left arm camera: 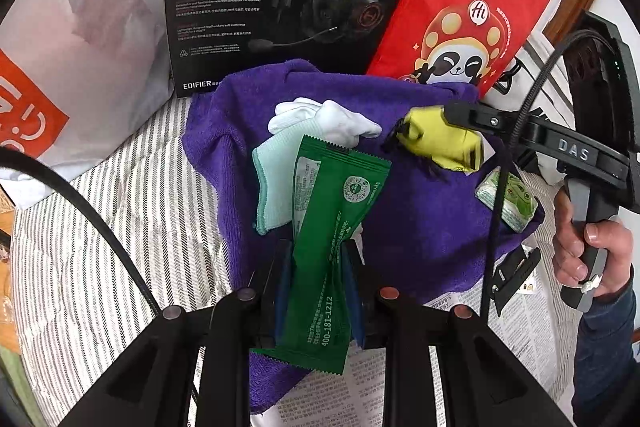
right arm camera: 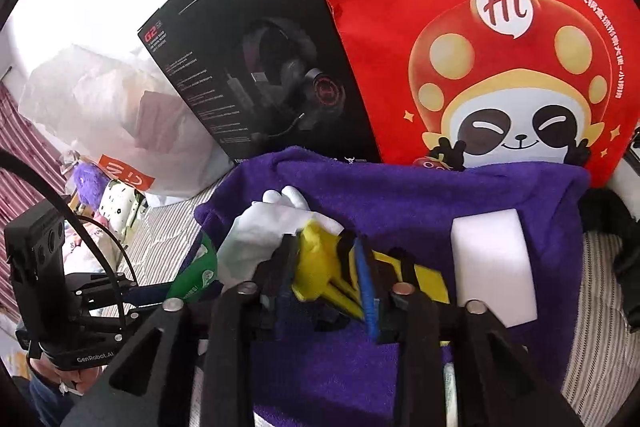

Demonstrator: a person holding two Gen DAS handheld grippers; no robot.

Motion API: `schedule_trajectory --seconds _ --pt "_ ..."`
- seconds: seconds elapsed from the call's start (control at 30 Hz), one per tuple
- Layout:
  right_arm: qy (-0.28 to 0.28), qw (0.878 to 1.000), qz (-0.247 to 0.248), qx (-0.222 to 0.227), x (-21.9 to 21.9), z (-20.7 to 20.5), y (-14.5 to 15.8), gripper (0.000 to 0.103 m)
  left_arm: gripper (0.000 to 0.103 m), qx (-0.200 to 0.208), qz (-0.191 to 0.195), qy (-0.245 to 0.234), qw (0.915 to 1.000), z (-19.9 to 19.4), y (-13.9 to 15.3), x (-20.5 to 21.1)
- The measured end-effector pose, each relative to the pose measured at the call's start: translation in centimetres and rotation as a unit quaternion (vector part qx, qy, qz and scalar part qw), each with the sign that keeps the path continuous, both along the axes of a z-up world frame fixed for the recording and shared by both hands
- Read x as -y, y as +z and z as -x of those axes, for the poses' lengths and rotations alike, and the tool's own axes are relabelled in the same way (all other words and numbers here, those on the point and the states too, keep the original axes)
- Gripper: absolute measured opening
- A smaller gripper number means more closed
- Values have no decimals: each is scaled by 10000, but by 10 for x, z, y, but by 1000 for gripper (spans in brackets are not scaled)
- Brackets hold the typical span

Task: Organize soft objects
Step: 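Set the yellow bag on the towel with the right tool while the left lifts the green packet, then lower the green packet onto the towel and open the left tool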

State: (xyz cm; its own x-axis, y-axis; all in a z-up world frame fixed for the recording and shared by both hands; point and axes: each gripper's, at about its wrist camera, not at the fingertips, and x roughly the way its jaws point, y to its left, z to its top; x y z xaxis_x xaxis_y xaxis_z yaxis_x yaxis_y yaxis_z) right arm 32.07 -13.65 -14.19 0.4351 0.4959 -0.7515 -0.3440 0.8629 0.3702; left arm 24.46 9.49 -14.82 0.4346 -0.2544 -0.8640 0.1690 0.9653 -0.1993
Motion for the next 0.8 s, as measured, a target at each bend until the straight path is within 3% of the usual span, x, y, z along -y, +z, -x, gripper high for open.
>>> schedule_trajectory --seconds 0.23,0.53,0.8 --pt "34 9999 -10 -124 3 3 0 45 24 -33 -9 10 10000 -1 -1 2" --pt "-179 9996 134 -147 36 28 15 45 24 -31 -94 -224 9997 -22 6 37" --pt "-272 9971 708 -51 70 75 24 51 30 -349 -362 -79 9987 -48 -24 60"
